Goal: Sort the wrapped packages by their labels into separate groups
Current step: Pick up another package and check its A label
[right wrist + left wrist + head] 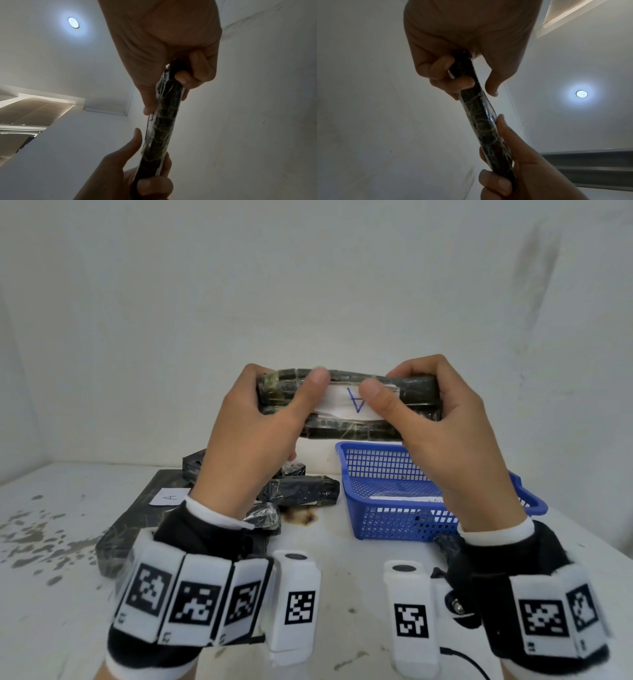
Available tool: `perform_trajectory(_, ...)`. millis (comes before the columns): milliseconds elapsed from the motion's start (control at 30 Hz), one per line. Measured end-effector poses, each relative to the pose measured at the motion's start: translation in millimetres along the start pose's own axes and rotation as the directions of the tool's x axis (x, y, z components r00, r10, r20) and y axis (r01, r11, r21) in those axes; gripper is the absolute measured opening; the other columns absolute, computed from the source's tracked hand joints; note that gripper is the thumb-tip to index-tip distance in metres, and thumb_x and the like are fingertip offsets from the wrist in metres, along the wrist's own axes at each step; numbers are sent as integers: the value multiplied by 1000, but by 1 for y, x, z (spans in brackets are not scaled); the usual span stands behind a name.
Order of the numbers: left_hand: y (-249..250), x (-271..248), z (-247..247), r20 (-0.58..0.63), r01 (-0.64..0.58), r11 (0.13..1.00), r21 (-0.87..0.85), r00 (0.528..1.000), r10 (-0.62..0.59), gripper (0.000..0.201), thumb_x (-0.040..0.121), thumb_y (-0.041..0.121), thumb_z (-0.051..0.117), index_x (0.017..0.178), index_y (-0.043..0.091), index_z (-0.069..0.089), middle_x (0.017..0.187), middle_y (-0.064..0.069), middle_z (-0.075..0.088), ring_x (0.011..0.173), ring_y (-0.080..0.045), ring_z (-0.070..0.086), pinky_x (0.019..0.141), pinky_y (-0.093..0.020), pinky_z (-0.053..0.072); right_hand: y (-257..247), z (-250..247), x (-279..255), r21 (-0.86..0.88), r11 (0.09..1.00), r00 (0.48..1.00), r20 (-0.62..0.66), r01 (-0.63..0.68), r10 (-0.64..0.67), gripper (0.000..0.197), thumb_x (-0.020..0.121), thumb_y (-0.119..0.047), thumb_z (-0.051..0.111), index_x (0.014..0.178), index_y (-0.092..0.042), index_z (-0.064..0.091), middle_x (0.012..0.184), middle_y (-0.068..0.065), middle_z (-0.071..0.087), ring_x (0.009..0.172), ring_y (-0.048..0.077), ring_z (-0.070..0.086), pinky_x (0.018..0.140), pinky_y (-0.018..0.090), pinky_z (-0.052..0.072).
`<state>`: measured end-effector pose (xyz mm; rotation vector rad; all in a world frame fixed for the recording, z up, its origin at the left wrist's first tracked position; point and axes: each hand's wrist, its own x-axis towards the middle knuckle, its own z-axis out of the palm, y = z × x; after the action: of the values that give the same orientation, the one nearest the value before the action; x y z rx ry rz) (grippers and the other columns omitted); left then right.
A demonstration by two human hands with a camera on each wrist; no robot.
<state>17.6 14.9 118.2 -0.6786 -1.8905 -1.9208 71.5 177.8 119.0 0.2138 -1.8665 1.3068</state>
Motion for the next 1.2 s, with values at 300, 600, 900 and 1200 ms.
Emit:
perform_trajectory(300,0,4,-6,112,38,982,-185,994,-17,14,89,28,65,92,24,52,85,1,60,64,-16,55,66,-30,50,5,-10,7,190,979,997,-5,-68,71,64,75,-43,75,133,-32,53,105,-1,73,85,14,72,80,33,58)
perform_trajectory(600,0,8,-5,99,86,968,-236,993,-64,32,89,36,61,106,8,58,90,0,64,73,-12,61,75,-34,52,4,-13,8,145,984,995,29,-99,96,19,97,-32,61,111,-23,69,96,-3,69,70,14,62,63,27,51)
perform_trajectory(900,2,5,-3,90,97,985,-143,992,-84,33,87,43,62,99,13,55,86,1,62,73,-16,60,79,-41,53,2,-11,4,91,994,997,49,-65,60,8,93,-30,68,98,-25,71,80,-11,62,64,8,57,62,20,49)
perform_trajectory(1200,1,1,-1,42,78,997,-26,996,-77,45,78,53,72,105,21,55,94,1,67,84,-18,65,89,-47,55,-1,-3,0,92,995,998,50,-45,41,19,83,-30,77,98,-25,66,71,-19,62,53,-2,53,58,14,45)
